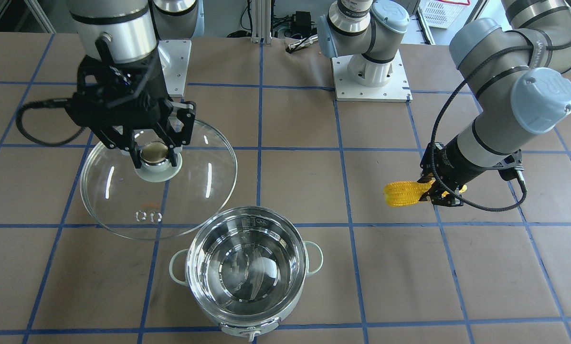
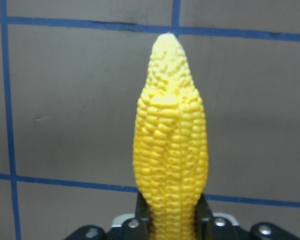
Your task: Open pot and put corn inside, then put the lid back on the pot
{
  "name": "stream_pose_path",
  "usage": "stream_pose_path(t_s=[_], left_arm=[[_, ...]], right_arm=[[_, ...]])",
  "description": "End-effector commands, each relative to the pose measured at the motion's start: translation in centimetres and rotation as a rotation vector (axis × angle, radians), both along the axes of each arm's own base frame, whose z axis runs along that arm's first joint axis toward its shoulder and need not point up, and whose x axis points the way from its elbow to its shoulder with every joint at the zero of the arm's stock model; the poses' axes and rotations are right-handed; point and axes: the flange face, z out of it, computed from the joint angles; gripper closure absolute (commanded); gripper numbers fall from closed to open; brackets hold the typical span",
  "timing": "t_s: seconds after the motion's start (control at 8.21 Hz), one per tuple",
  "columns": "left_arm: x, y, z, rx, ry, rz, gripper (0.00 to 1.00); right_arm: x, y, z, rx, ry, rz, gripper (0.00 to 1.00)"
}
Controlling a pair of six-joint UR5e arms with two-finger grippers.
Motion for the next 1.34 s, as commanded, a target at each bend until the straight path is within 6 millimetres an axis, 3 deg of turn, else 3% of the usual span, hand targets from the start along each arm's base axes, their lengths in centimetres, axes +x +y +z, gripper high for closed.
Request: stream_pose_path(t_s=[0.0,0.12,0.24,0.37,0.49,0.73,0.97,1.22], left_arm=[[-7.4,-2.0,5.1,-0.105,0.021,-0.042,1.0],[-10.4,-2.1,6.9,-0.143,0.044,-0.07,1.0],[-13.0,-2.0,7.6,-0.159,0.07,-0.099,1.0],[-14.9,-2.2,7.5,-0.161,0.074,-0.122,1.0],[-17.5,-2.8,7.2,-0.195,0.088,-0.106,1.0],[-22.9,-5.2,4.8,-0.268,0.092,-0.132,1.0],[-25.7,-9.1,4.8,-0.31,0.088,-0.175,1.0],[-30.0,-10.6,2.6,-0.299,0.079,-0.18,1.0]], right_arm=[[-3.4,5.8,3.3,0.048,0.02,0.032,0.59],[-3.8,6.9,3.4,0.08,0.022,0.03,0.6],[-5.3,6.5,3.4,0.093,0.022,0.006,0.6],[-6.8,6.1,3.4,0.099,0.017,-0.005,0.6],[-6.9,6.0,3.3,0.101,0.003,0.002,0.6],[-7.0,6.0,3.3,0.102,0.004,0.002,0.6],[-7.0,6.0,3.3,0.104,0.003,0.004,0.6],[-7.0,6.0,3.2,0.104,0.003,0.004,0.6]])
